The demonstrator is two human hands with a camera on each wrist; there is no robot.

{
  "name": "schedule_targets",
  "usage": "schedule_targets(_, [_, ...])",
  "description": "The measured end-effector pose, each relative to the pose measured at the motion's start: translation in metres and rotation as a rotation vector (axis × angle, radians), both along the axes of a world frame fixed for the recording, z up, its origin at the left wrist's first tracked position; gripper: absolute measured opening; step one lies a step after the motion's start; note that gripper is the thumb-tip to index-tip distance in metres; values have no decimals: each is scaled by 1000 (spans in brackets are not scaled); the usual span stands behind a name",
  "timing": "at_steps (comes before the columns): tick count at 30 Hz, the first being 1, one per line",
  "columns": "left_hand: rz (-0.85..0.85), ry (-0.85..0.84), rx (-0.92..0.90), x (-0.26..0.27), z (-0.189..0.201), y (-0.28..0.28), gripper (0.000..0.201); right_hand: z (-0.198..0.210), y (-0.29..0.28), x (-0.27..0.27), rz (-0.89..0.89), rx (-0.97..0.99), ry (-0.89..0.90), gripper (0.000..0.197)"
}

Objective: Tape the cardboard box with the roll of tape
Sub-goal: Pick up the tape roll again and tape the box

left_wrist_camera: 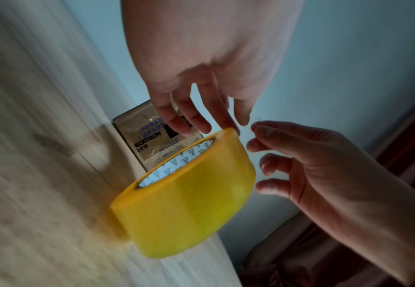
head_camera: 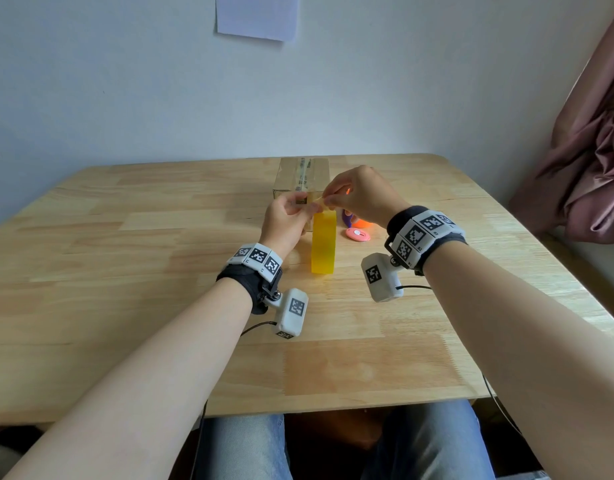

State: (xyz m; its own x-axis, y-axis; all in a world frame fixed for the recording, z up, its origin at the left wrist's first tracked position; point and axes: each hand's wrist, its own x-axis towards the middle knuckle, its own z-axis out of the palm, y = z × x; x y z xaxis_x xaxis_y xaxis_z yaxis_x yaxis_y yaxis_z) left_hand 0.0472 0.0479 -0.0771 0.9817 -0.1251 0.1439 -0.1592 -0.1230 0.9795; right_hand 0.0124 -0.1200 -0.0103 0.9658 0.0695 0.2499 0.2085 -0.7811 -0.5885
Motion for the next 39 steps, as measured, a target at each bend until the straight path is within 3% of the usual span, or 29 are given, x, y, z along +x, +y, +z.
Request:
schedule_targets(4, [22, 57, -49, 4, -1, -3, 34, 1, -1, -2, 1, -1, 11, 7])
schedule_targets(11, [-31, 26, -71, 4, 0, -8, 4, 0, -2, -2, 2, 3, 17, 9])
schedule_targets(20, [-50, 13, -62, 3, 1, -5, 18, -2, -3, -1, 6, 12, 17, 17])
schedule_targets(28, [-48, -13, -21, 8, 0, -7, 10, -5, -6, 2, 13, 2, -19, 19])
schedule_targets(35, [-86, 100, -29, 8, -3, -11, 2, -11, -7, 1, -7, 52, -34, 40])
schedule_targets(39, [-89, 127, -18, 12, -2, -9, 0, -15, -6, 1, -79, 145, -53, 24])
